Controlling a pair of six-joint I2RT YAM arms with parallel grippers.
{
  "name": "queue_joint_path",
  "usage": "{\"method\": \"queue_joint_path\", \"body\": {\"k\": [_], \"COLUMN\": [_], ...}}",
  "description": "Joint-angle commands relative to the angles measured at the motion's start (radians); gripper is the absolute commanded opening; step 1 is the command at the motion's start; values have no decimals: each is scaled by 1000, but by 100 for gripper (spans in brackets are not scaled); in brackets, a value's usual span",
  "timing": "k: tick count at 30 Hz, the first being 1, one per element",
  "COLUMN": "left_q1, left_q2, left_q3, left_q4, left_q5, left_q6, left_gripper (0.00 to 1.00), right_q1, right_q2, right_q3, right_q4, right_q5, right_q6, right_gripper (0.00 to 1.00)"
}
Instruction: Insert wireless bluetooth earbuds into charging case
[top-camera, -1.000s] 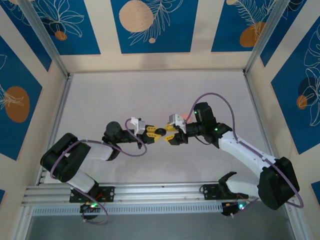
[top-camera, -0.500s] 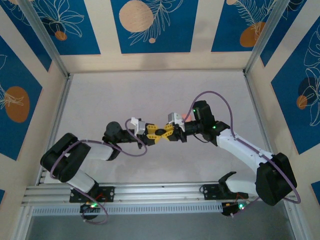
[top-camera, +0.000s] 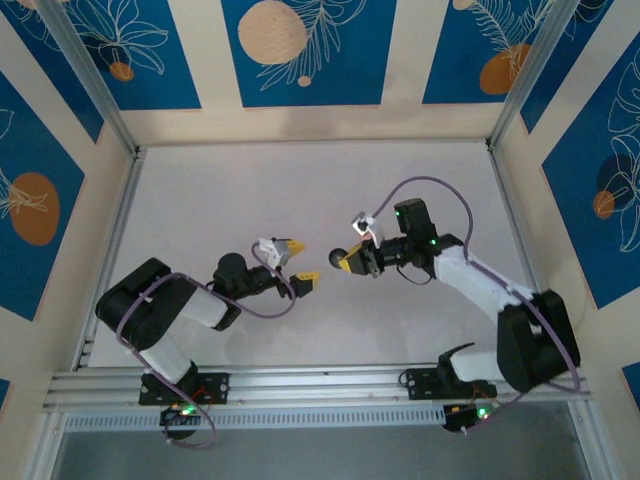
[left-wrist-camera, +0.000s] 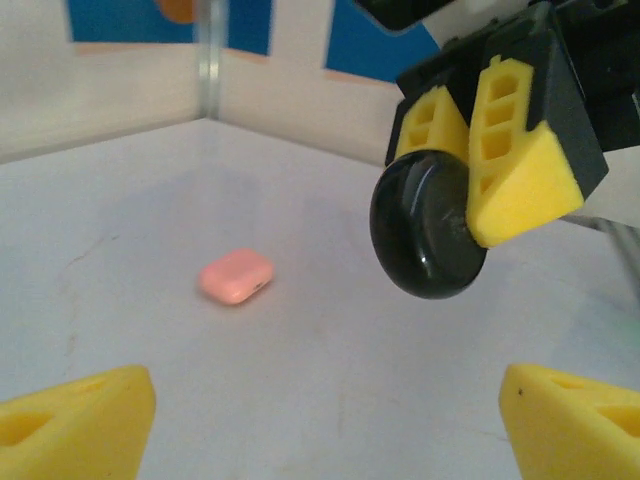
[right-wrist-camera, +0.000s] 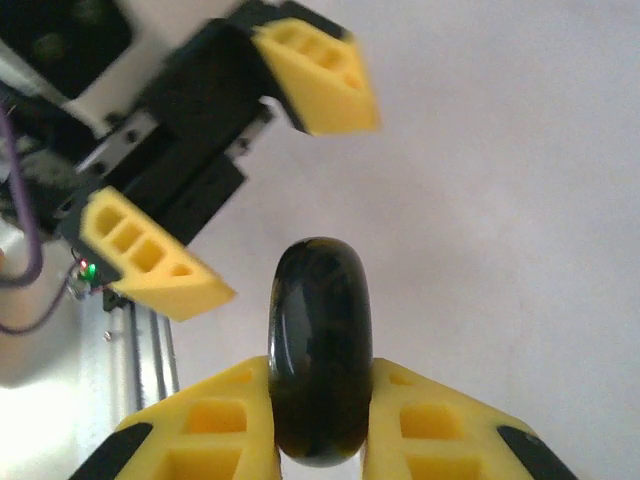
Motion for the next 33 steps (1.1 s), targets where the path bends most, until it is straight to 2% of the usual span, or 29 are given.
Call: {"method": "queue_joint_path", "body": {"k": [1, 4, 15, 23, 33], "left_q1": [-6, -6, -6, -5, -6], "left_q2": [24, 32, 11, -48, -44], "left_q3": [-37, -54, -48, 19, 51], "left_q4": [29, 7, -120, -333, -385], "left_q5": [-165, -217, -271, -264, -269], "left_q6": [-4, -6, 21, 76, 77], "left_gripper": [92, 98, 100, 100, 100], "right_q1": [-27, -37, -73, -87, -90], "right_q2": [116, 228, 567, 639, 690], "right_q3": [107, 179, 467, 531, 566], "right_q4": [-139, -158, -232, -266, -274], "right_q5": [5, 19, 89, 130, 145], "right_q6": [156, 204, 377, 419, 431], "right_gripper": [12, 12, 15, 16, 19]}}
